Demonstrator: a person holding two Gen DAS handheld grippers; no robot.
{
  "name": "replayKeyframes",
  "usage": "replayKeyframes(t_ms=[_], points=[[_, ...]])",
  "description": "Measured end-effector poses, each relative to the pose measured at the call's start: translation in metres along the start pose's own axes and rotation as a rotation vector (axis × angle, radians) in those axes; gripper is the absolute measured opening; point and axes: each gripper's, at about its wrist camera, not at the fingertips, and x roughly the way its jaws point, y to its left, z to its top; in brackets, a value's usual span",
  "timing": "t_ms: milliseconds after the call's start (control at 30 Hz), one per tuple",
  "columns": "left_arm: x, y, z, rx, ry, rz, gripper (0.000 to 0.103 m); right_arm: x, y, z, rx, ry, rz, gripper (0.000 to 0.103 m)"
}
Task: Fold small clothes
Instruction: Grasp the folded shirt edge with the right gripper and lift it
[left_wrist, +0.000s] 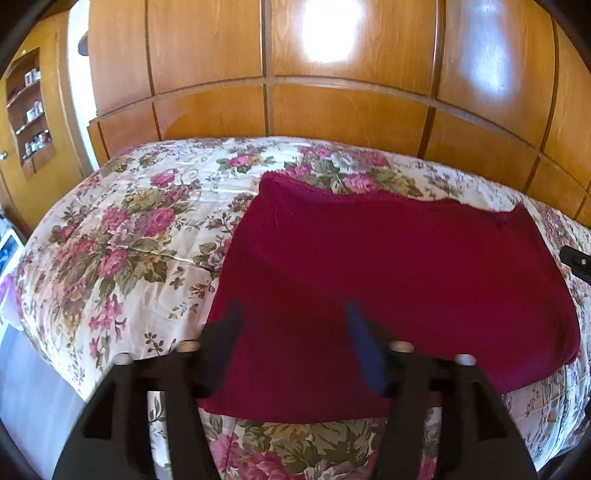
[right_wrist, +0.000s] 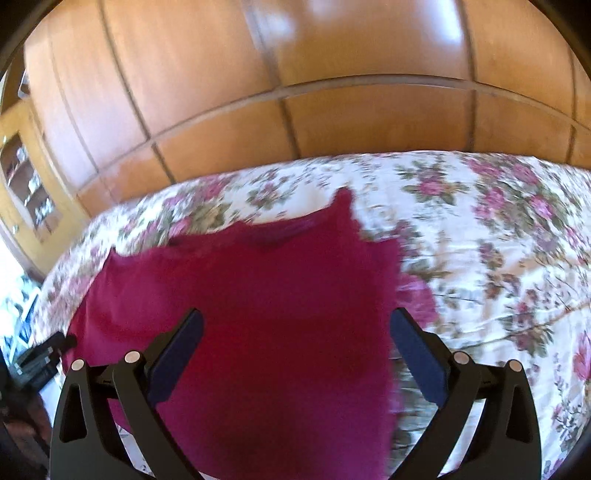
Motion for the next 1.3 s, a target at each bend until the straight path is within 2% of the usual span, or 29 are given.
replayKeyframes(t_ms=[167, 333, 533, 600, 667, 800, 867, 1067, 1200, 1300], points=[[0.003, -0.005, 0.001, 0.014, 0.006, -0.002, 0.06, 0.005, -0.032, -0.005, 0.11, 0.03, 0.01, 0.1], [0.007, -0.008, 0.002, 0.025, 0.012, 0.003, 0.061, 0.019, -0.054, -0.017, 0.229, 0.073, 0.109, 0.1], [0.011, -0.011, 0.001, 0.044, 0.016, 0.006, 0.06, 0.025, -0.063, -0.026, 0.27, 0.087, 0.2, 0.099], [0.013, -0.011, 0.001, 0.046, 0.018, 0.006, 0.06, 0.023, -0.061, -0.029, 0.26, 0.108, 0.245, 0.088], [0.014, -0.013, 0.001, 0.048, 0.019, 0.004, 0.06, 0.023, -0.059, -0.033, 0.249, 0.13, 0.277, 0.082], [0.015, -0.016, 0.002, 0.056, 0.016, -0.001, 0.06, 0.027, -0.056, -0.043, 0.253, 0.178, 0.34, 0.08], [0.015, -0.018, 0.002, 0.061, 0.014, -0.006, 0.06, 0.028, -0.052, -0.045, 0.229, 0.178, 0.325, 0.08], [0.013, -0.022, 0.001, 0.069, 0.011, -0.017, 0.061, 0.033, -0.045, -0.045, 0.227, 0.216, 0.346, 0.048], [0.013, -0.023, -0.002, 0.073, 0.014, -0.026, 0.061, 0.032, -0.039, -0.041, 0.241, 0.218, 0.353, 0.037], [0.014, -0.022, -0.005, 0.068, 0.026, -0.043, 0.06, 0.026, -0.03, -0.033, 0.221, 0.204, 0.346, 0.034]])
